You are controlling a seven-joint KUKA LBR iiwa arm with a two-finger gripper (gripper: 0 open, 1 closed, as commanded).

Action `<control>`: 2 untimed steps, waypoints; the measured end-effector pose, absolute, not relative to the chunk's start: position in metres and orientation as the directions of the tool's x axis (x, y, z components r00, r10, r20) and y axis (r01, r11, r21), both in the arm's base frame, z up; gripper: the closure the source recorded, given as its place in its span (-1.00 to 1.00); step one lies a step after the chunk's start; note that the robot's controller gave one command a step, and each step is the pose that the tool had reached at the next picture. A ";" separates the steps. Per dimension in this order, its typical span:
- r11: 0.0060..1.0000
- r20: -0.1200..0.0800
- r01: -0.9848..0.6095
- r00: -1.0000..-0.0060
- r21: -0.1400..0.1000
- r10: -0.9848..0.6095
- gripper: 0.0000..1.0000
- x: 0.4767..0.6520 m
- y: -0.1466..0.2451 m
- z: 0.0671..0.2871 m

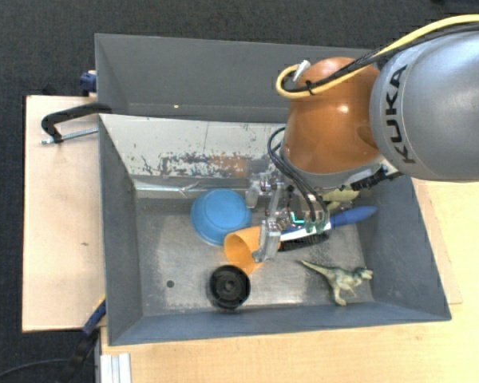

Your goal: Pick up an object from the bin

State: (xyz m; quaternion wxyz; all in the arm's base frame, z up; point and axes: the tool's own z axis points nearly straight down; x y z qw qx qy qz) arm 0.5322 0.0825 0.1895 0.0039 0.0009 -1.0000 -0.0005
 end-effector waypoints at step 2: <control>0.990 -0.033 0.138 -0.990 0.010 0.138 1.00 0.543 0.090 0.084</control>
Offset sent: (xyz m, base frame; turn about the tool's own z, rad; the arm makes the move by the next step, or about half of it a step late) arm 0.0011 0.0063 -0.1151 0.1393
